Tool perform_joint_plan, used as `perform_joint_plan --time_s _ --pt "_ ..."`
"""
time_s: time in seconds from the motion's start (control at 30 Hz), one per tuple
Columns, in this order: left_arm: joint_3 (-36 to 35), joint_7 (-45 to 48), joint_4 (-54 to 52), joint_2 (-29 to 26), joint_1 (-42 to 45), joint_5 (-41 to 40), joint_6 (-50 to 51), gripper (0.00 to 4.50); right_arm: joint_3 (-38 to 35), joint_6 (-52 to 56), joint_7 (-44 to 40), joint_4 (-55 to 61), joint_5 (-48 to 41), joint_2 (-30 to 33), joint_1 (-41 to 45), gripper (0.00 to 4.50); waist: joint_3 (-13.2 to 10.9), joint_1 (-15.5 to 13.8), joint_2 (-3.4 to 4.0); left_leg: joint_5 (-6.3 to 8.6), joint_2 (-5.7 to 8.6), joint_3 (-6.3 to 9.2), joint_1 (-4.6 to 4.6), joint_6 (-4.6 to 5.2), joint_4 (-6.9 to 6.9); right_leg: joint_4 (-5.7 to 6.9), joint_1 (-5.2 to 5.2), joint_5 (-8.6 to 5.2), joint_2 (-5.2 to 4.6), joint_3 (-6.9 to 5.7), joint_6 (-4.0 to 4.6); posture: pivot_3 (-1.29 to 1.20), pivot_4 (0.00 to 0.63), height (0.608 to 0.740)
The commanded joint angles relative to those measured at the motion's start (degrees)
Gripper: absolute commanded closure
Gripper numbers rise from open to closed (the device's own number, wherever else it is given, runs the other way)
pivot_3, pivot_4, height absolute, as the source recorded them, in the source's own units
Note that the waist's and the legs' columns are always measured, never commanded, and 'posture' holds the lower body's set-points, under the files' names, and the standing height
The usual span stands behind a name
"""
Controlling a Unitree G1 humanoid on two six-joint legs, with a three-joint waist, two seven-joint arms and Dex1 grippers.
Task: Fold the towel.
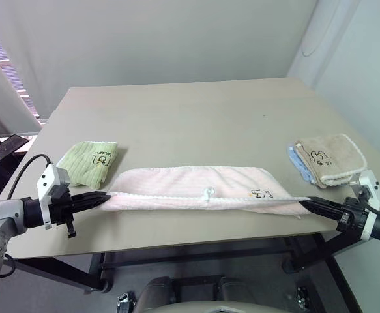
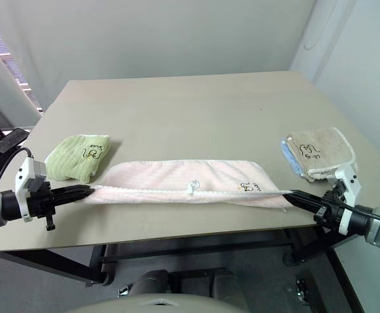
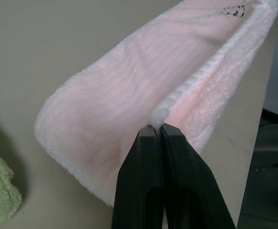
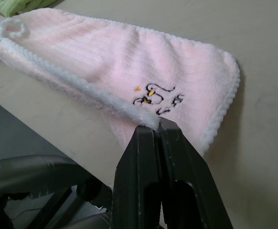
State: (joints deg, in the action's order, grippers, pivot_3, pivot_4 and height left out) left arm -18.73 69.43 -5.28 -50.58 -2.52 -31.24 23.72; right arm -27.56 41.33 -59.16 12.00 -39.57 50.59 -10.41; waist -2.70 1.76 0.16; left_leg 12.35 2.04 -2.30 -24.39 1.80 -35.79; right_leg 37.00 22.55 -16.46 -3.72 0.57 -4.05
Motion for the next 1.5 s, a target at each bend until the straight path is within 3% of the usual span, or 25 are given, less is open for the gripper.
perform_joint_plan --time_s 0.03,0.17,0.47,0.9,1.17,1.2,1.3,1.5 --pt "0.53 0.05 1.87 -1.38 2.21 1.07 -0.63 4.49 1.51 -1.31 0.25 -1.55 1.17 0.82 3.30 4.50 0.01 -0.13 0.00 0.00 0.00 0.00 0.01 0.00 0.03 0.00 0.00 0.00 0.00 0.00 0.00 0.00 0.000 0.730" --pt "1.16 -0.07 7.38 -0.73 6.55 0.94 -0.17 4.49 7.71 -3.21 1.04 -7.00 4.84 -0.42 9.66 4.50 0.01 -0.74 -0.01 0.00 -0.03 -0.05 0.09 0.00 0.14 0.01 0.05 0.01 -0.01 0.00 0.01 0.00 0.000 0.730" --pt "10.62 -1.43 25.85 5.03 23.41 8.74 -5.42 4.49 16.67 -9.41 5.97 -21.70 12.78 -7.35 25.72 4.50 0.08 -1.22 -0.07 -0.01 -0.03 -0.24 -0.03 0.00 0.11 0.03 0.22 0.07 -0.10 -0.02 0.06 0.00 0.000 0.730" --pt "13.92 -5.35 50.89 12.62 38.31 16.83 -15.51 4.49 18.09 -15.17 12.09 -34.16 18.27 -14.57 34.64 4.50 0.12 -0.80 -0.15 0.00 -0.03 -0.37 -0.12 0.04 0.01 0.35 0.27 0.13 -0.15 -0.01 -0.03 0.00 0.000 0.730" --pt "13.80 -5.24 55.82 13.32 40.17 18.37 -17.81 4.49 18.23 -18.81 15.21 -43.45 21.50 -16.94 39.86 4.50 0.13 -0.77 -0.17 0.00 -0.03 -0.37 -0.12 0.03 -0.13 0.42 0.30 0.18 -0.15 -0.01 -0.10 0.00 0.000 0.730" --pt "13.67 -5.49 56.29 13.45 40.28 18.47 -17.90 4.01 18.18 -19.25 15.25 -44.08 21.52 -17.14 40.36 4.50 0.13 -0.79 -0.17 0.00 -0.03 -0.37 -0.12 0.03 -0.15 0.42 0.28 0.18 -0.15 -0.01 -0.10 0.00 0.000 0.730" --pt "13.52 -5.70 56.92 13.87 40.54 18.37 -18.09 3.14 18.45 -19.13 13.49 -43.87 20.55 -17.55 40.98 3.85 0.14 -0.81 -0.17 0.00 -0.03 -0.37 -0.12 0.03 -0.18 0.45 0.24 0.22 -0.15 -0.01 -0.16 0.00 0.000 0.730" --pt "12.89 -7.35 57.49 15.01 41.61 18.08 -19.14 0.90 18.48 -18.61 12.29 -42.25 20.11 -17.74 41.10 1.60 0.14 -0.77 -0.18 0.00 -0.03 -0.37 -0.12 0.04 -0.22 0.48 0.20 0.27 -0.15 -0.01 -0.26 0.00 0.000 0.730"
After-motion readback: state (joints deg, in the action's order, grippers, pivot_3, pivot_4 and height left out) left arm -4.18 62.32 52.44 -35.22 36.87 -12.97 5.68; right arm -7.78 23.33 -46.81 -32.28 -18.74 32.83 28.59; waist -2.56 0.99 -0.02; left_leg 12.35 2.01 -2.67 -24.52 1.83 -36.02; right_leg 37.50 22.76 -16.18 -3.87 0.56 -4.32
